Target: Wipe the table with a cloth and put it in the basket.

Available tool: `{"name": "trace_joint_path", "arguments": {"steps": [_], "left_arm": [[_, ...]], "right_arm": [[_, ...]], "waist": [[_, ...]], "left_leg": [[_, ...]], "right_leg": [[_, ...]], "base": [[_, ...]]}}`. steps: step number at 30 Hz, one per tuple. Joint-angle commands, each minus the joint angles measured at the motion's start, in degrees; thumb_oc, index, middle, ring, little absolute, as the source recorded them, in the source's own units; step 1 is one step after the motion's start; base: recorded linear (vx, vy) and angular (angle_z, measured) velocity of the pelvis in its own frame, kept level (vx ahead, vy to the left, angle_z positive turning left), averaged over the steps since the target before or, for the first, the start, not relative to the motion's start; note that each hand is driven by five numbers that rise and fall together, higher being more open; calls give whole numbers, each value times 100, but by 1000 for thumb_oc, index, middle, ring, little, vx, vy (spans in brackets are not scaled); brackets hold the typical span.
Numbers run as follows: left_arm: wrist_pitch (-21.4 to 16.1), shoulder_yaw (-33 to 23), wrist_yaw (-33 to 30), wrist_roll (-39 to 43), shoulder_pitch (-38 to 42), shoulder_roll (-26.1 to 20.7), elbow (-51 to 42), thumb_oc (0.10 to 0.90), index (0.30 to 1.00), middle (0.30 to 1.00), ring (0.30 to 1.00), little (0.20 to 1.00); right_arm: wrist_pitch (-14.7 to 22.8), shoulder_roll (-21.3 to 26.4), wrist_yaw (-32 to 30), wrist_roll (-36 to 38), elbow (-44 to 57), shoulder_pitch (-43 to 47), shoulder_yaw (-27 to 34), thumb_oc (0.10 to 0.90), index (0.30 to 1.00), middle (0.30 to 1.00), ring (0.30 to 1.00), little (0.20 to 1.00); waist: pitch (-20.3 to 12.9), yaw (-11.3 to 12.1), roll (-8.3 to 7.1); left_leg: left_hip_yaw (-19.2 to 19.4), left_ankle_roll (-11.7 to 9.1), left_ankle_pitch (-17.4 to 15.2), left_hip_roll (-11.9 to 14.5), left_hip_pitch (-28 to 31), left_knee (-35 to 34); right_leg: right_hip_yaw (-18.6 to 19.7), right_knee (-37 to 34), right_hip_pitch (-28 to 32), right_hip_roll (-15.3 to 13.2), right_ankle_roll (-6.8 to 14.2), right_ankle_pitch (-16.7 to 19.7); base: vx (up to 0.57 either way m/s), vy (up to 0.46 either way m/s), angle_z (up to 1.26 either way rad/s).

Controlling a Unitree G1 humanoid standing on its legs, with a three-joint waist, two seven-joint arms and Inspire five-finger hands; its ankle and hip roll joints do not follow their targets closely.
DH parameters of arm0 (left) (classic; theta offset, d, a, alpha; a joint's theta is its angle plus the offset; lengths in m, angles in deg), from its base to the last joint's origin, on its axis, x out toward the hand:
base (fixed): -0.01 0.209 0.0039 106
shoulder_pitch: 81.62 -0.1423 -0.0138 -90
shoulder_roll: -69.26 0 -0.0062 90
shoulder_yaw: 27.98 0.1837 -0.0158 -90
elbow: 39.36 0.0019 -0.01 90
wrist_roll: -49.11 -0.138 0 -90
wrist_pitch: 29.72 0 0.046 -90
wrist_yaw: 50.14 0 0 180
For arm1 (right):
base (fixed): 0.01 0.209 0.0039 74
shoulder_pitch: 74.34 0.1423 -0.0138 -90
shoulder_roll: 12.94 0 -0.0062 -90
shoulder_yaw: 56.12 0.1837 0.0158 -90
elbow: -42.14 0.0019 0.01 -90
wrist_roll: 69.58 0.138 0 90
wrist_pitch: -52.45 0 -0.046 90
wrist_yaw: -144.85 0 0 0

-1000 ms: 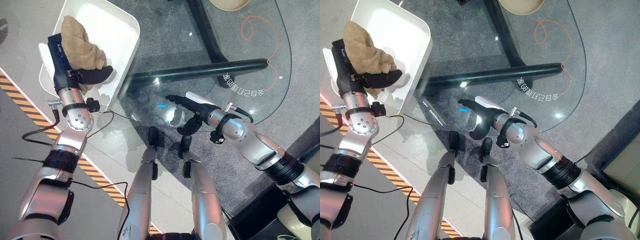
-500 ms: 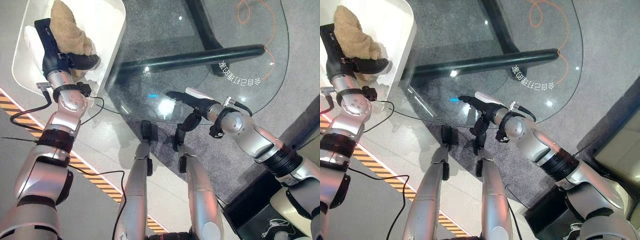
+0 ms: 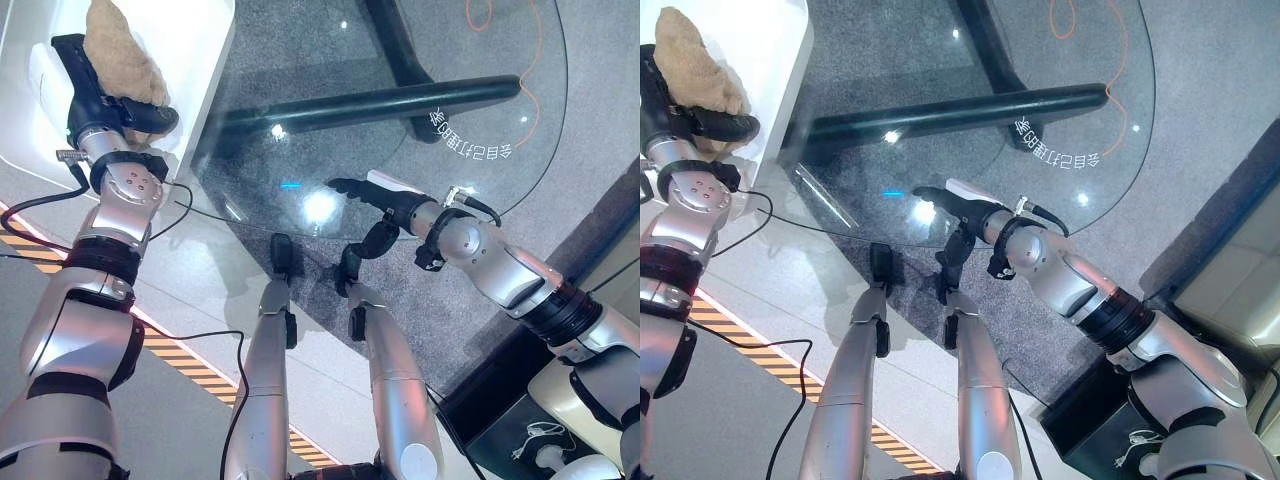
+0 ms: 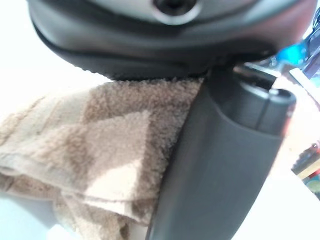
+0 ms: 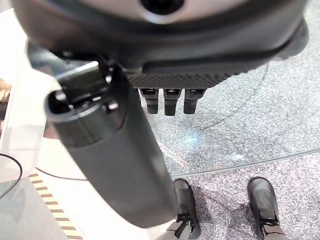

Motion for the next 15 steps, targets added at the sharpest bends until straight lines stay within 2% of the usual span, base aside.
{"name": "trace_joint_path", "arguments": {"steps": [1,15], "left_arm": [[-167,-146,-26,-100,405,-423,62,800,900,900,900,900],[-222,-228,-165,-203,223,-558,-152,800,900,900,900,900]], "right_arm": [[298,-101,-134,132,239,-134,228,800,900,900,900,900],[227,-25,-77,-108,480,-404,450,800,900,900,900,900]], "waist": [[-119,182,-103],[-119,209,13]], "left_leg": [[253,-140,-952,118,270,457],[299,-139,-877,97,568,247]], "right_leg": [[397,-566,-57,193,396,652],[311,-589,170,160,356,588]], "base": [[0,0,0],[-11,-11,0]]}}
